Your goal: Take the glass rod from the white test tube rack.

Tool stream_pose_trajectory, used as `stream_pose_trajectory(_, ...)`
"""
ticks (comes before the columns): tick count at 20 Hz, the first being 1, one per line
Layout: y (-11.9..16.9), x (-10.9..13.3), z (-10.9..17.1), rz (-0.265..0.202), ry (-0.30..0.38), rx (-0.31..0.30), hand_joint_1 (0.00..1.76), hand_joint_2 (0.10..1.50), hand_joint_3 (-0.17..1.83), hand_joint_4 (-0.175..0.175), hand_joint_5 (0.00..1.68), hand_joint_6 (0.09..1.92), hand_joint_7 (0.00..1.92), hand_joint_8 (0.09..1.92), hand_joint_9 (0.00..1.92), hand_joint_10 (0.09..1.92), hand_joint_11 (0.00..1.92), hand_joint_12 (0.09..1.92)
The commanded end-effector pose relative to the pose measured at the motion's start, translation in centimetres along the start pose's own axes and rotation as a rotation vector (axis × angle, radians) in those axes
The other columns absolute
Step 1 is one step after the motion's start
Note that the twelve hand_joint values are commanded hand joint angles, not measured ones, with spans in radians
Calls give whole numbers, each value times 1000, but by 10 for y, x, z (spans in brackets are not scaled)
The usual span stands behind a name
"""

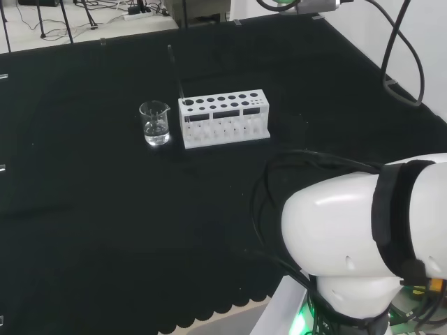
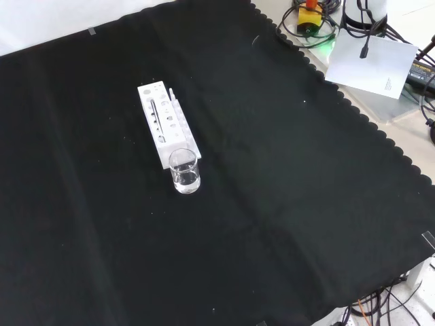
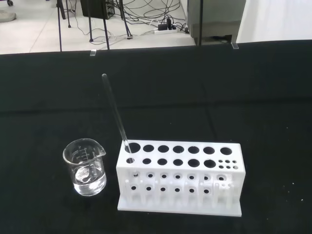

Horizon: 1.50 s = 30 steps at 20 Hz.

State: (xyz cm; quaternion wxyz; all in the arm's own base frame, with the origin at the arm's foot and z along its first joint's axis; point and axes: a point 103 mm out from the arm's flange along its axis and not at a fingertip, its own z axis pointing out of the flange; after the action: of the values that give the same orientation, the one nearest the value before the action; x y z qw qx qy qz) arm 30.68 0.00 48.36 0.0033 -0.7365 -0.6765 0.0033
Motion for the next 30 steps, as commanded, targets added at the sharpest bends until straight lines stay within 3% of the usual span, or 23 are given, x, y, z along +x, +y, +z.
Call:
stream_pose_trajectory(1,1,1,2,-4,-14,-9,732,1233,-165,-175,256,87,241,151,287,370,327,408)
stream_pose_trajectory(3,1,0,3,-5,-8,-12,624,1272,-173,-175,58,87,54,87,65,272,75,479)
stream_pose_trajectory(5,1,0,3,-5,-9,-11,598,1281,-175,-175,11,87,11,87,13,248,15,502)
stream_pose_trajectory(18,25,16,10,-28,-35,7,589,1284,-175,-175,0,87,0,87,0,247,0,517)
stream_pose_trajectory(30,60,24,21,-57,-15,20,583,1287,-175,-175,0,87,0,87,0,264,0,536)
